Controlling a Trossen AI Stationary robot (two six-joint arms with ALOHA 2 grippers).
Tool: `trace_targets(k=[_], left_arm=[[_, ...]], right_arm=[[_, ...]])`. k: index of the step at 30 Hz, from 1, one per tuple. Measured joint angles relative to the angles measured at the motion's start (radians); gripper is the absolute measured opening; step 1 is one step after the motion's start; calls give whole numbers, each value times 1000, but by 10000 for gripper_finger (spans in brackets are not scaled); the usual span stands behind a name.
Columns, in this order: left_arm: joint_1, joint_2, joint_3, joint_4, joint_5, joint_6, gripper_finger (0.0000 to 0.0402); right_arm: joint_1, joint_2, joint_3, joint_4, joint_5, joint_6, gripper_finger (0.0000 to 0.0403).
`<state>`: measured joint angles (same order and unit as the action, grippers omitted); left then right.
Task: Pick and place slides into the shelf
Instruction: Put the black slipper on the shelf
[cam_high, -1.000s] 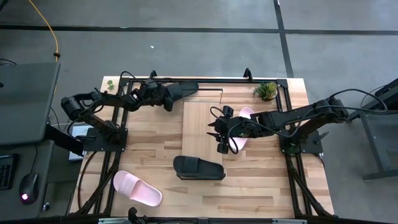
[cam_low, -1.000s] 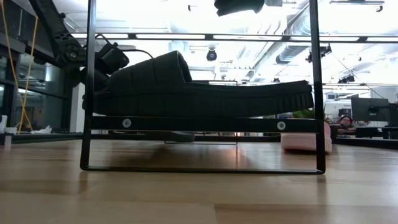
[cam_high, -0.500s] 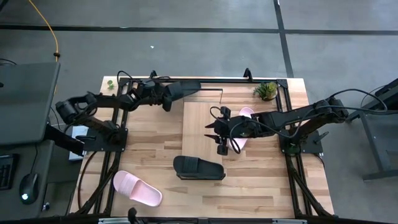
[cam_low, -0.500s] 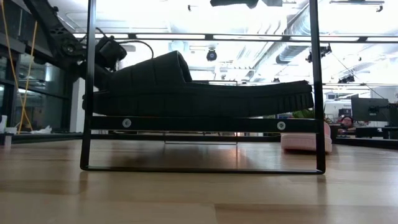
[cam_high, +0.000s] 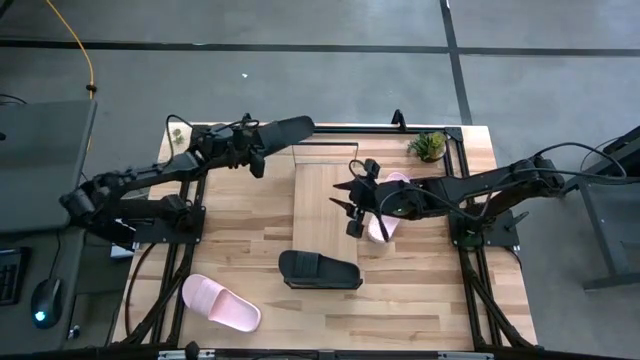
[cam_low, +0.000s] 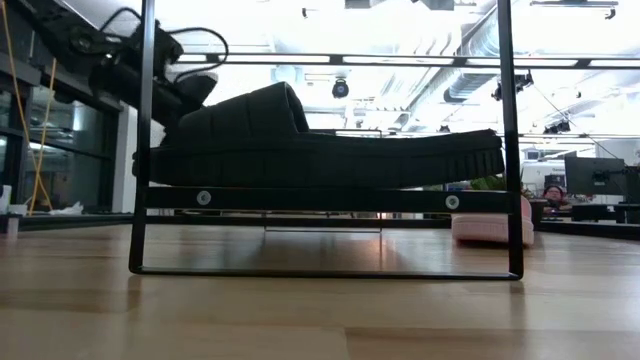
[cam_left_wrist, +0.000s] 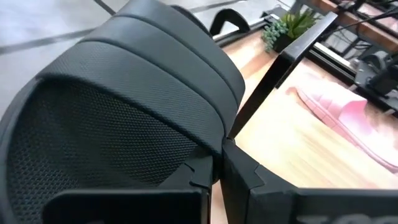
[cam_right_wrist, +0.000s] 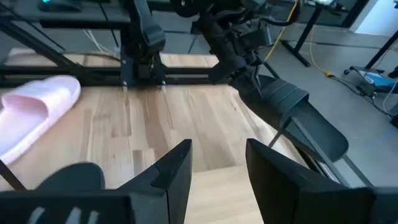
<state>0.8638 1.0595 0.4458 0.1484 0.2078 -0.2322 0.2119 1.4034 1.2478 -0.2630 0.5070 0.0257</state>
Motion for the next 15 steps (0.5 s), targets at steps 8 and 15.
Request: trace_targets(k=[8, 15], left_arm=[[0, -154, 0, -121, -59, 21, 5], [0, -273, 0, -186, -46, 19, 4]], right_arm=[[46, -69, 0, -15, -2, 0, 142], [98, -116, 0, -41, -1, -8, 142]])
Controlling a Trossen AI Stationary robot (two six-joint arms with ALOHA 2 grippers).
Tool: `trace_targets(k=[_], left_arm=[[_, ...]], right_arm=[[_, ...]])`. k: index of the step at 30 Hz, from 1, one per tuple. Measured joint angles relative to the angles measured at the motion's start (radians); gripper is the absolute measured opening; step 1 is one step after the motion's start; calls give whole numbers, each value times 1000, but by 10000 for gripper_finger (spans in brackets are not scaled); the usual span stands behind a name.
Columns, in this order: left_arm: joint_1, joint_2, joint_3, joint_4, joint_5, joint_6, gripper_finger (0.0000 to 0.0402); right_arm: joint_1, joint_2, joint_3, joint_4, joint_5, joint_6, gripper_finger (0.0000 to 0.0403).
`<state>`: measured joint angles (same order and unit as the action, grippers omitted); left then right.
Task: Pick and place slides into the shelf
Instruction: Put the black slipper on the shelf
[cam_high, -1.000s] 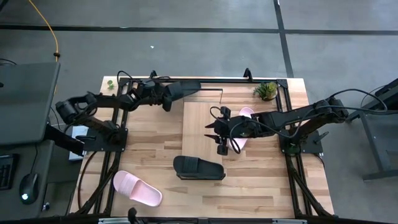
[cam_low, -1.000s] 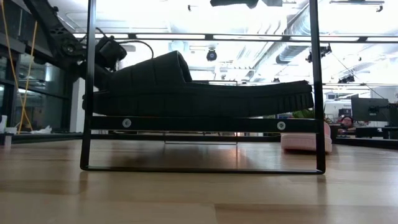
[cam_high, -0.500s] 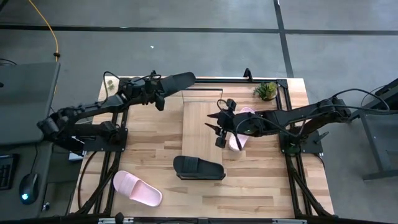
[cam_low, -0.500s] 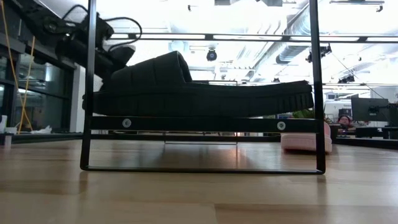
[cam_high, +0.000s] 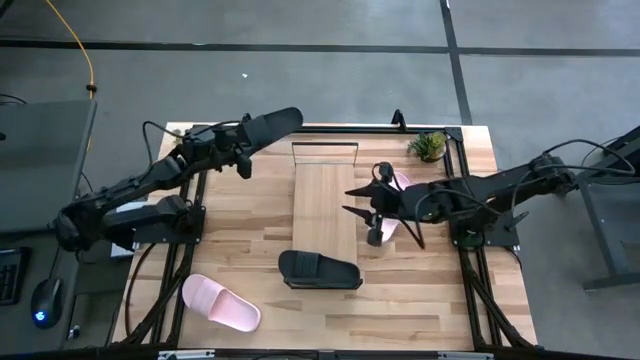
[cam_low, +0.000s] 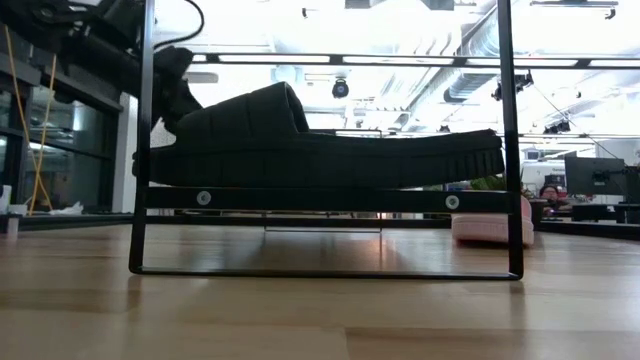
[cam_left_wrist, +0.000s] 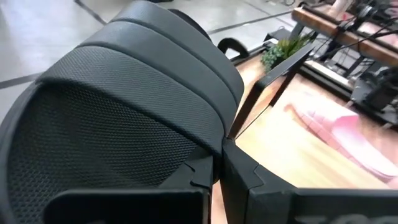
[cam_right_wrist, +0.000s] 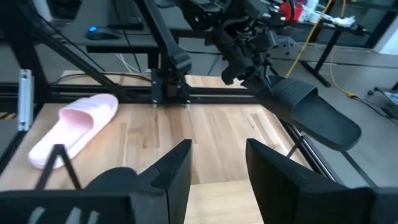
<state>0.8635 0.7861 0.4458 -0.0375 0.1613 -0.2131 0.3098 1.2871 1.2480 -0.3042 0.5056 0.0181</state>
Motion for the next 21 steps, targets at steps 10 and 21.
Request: trace_targets(k=[10, 21], left_arm=[[0, -111, 0, -21, 119, -28, 4], [-29, -164, 0, -41, 211, -80, 2]], right_arm=[[40, -20, 0, -15, 1, -43, 142], [41, -30, 0, -21, -1, -46, 142]])
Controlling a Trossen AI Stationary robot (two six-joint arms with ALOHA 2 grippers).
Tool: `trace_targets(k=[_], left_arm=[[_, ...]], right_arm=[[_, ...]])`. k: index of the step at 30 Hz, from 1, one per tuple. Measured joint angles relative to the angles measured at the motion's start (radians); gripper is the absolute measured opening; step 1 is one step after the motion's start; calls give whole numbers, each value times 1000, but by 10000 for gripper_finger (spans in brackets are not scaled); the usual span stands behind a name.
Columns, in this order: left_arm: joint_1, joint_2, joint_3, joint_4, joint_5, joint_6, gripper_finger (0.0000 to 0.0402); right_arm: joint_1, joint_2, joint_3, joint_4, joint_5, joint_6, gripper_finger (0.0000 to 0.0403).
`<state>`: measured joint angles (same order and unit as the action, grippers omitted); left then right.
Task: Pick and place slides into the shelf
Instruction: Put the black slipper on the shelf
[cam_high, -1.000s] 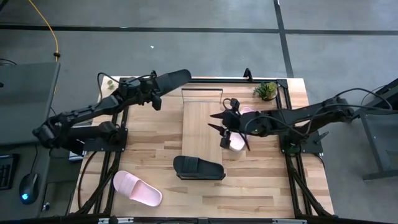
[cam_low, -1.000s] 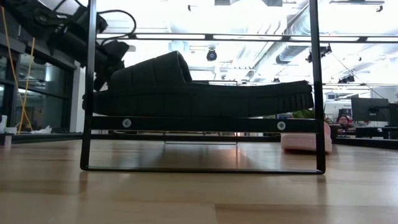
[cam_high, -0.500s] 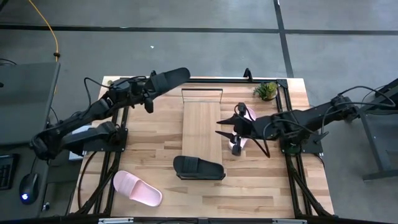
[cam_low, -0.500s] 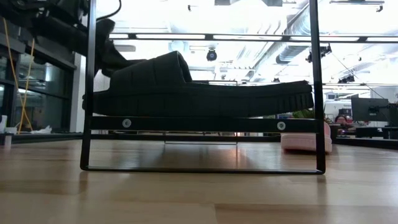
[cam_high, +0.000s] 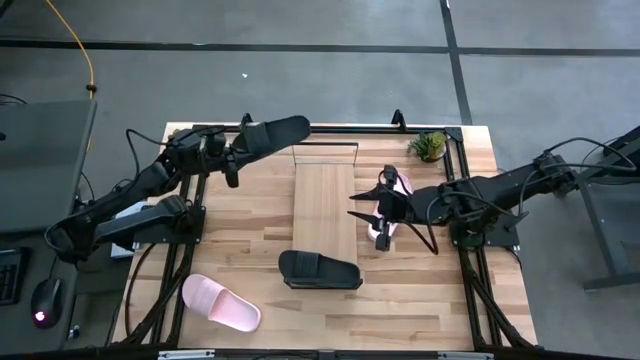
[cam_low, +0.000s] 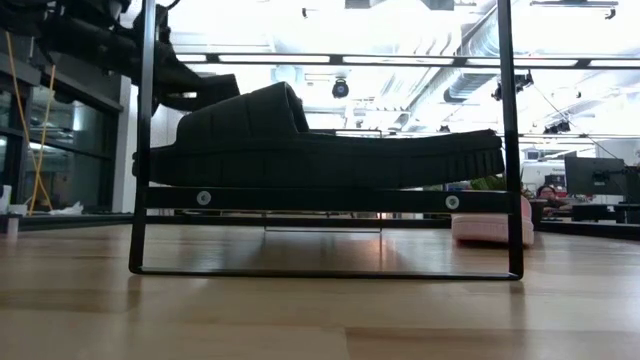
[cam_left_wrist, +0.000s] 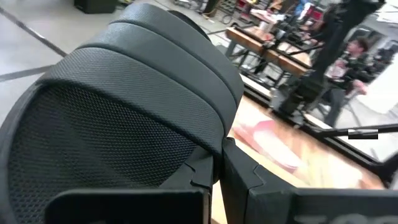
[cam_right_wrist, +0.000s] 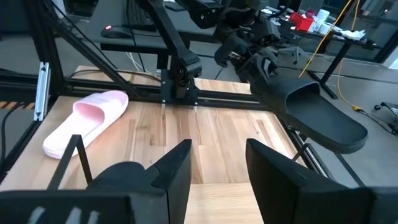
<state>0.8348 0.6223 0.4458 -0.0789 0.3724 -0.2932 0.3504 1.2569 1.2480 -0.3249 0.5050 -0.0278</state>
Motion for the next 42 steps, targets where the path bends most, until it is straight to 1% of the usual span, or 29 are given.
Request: trace_targets(k=[3, 9, 16, 22, 26, 31, 37, 42], left_arm=[[-55, 0, 0, 1, -7, -5, 2], [-195, 1, 0, 6, -56, -21, 2], [-338, 1, 0, 26, -163, -46, 2], [-435, 13, 0, 26, -227, -64, 2], [-502, 42, 0, 29, -281, -80, 2], [-568, 109, 0, 61, -328, -98, 2], [-636, 201, 0, 139, -334, -110, 3], [-680, 237, 0, 160, -350, -135, 3]], right_arm=[[2, -1, 0, -1, 0, 2, 142], [5, -2, 0, -2, -3, -3, 142], [4, -4, 0, -11, -3, -7, 142], [4, -4, 0, -13, -3, -7, 142], [4, -4, 0, -12, -3, -7, 142], [4, -4, 0, -6, -3, -7, 142], [4, -4, 0, -3, -3, -7, 142], [4, -4, 0, -3, -3, -7, 142]])
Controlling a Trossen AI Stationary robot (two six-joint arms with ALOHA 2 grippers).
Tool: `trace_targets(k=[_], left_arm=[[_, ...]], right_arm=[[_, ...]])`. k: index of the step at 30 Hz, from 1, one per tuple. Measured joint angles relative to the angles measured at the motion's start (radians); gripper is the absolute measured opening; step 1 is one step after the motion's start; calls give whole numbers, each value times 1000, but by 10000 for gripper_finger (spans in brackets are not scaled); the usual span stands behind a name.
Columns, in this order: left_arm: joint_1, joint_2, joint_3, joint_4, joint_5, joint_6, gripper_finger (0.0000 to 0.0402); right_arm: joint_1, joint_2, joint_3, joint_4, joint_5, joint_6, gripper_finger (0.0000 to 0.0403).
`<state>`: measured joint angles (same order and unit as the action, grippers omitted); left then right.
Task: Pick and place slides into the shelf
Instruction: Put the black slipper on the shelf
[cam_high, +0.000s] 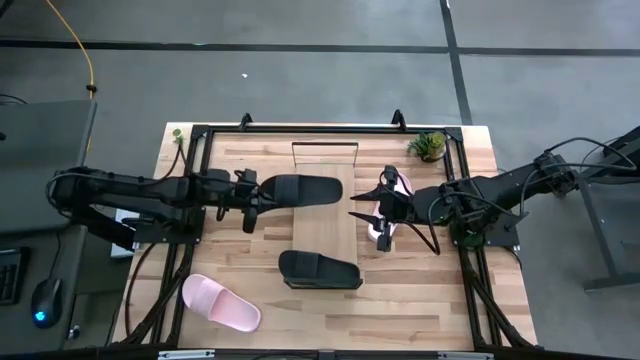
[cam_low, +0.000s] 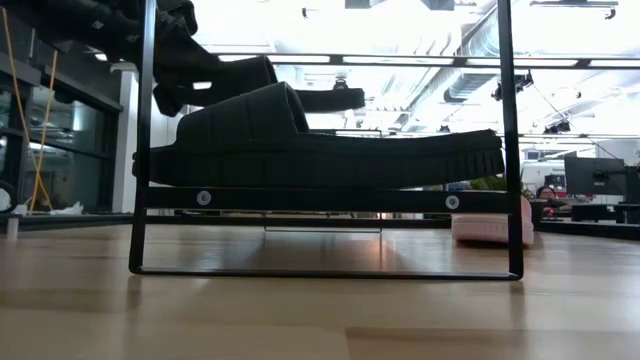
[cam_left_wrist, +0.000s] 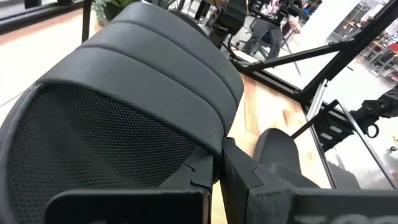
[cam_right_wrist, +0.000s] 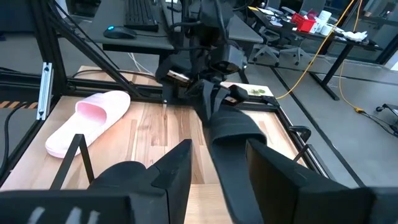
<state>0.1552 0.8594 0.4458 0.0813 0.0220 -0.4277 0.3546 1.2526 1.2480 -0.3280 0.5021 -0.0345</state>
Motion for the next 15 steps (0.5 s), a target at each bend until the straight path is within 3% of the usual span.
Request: trace_targets(k=[15], left_arm=[[-104, 5, 0, 3, -109, -27, 3]], right_arm=[[0, 0, 0, 0, 0, 0, 142]])
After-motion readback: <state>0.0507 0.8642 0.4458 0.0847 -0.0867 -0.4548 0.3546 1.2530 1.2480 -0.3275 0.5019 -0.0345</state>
